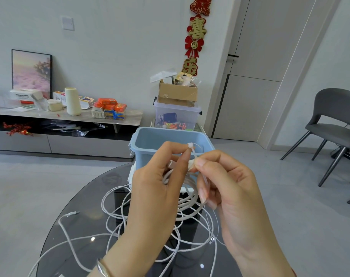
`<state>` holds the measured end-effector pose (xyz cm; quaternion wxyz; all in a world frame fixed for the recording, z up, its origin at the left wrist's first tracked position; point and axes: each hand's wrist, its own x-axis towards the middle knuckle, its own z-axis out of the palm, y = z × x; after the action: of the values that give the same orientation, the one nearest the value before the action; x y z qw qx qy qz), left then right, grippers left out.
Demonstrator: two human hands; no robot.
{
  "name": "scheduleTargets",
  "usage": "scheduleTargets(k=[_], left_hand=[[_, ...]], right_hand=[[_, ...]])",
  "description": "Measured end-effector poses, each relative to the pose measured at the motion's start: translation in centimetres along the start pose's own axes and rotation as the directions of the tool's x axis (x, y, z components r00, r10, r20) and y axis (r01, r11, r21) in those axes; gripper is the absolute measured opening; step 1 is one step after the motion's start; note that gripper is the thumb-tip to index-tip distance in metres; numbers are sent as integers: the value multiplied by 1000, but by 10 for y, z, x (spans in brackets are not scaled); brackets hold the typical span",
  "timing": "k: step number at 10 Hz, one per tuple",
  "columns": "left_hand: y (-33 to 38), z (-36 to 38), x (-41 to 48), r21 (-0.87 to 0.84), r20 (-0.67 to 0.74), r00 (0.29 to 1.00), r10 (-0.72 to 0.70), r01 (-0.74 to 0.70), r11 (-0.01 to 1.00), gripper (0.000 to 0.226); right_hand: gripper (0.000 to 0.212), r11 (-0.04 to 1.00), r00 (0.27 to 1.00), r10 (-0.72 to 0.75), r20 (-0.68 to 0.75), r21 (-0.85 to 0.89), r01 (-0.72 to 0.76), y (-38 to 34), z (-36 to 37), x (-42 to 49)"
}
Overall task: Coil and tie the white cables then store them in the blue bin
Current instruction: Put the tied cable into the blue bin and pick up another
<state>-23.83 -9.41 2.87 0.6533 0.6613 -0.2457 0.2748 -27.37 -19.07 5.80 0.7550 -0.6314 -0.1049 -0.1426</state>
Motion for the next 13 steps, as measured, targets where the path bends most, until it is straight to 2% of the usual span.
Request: scheduleTargets(k=[5,13], left_hand=[[2,2,1,-42,3,999,-49,49,998,14],[1,3,-4,53,45,996,81,-83,995,12]], right_hand=[[18,1000,999,-30,-17,2,30,1,-1,1],[17,999,1000,-25,-17,31,25,1,-4,0]])
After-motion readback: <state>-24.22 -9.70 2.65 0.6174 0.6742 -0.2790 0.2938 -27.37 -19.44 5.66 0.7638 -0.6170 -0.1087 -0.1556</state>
